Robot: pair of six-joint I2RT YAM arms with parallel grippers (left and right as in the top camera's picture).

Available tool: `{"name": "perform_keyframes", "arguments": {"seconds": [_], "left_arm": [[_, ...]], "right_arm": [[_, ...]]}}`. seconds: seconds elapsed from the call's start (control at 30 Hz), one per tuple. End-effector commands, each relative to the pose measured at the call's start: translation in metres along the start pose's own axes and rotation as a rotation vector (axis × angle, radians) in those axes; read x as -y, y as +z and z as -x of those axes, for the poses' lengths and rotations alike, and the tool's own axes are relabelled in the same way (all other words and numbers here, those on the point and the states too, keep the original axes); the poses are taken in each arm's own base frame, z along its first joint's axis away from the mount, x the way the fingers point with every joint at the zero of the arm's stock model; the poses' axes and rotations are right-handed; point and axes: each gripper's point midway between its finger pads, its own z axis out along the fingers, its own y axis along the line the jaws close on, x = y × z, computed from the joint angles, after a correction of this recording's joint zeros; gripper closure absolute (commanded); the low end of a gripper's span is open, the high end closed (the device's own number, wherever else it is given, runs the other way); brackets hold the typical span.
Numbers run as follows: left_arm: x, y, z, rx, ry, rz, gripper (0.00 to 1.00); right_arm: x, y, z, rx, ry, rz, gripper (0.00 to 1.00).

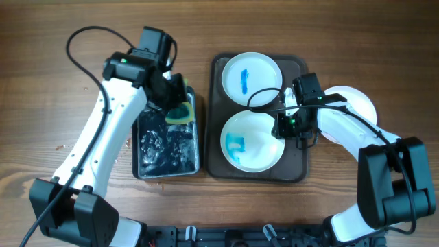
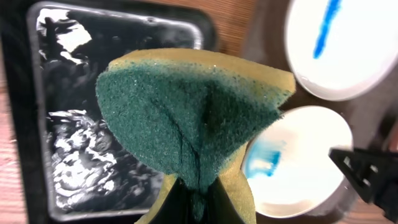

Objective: Clean dirty plates on tray and stack at the side
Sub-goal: 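Scrub the front plate with the sponge while right gripper holds it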

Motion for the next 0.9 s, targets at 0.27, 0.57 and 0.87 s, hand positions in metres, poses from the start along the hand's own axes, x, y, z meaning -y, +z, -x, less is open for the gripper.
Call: {"name": "perform_keyframes", "arguments": {"seconds": [0.27, 0.57, 0.87], "left_arm": [[0.072, 0.022, -0.013, 0.012, 0.093, -0.099, 0.96], [0.127, 0.135, -0.075, -0.200, 0.100, -0.078, 0.96], [0.114, 0.188, -0.076, -0.143, 0.152, 0.068, 0.96]], "right_arm": [[0.034, 0.012, 0.000, 0.014, 0.211, -0.178, 0.96], [0.050, 0.008, -0.014, -0.025, 0.231, -0.270, 0.96], [0.050, 0.008, -0.017, -0.039, 0.230, -0.274, 0.96]]}}
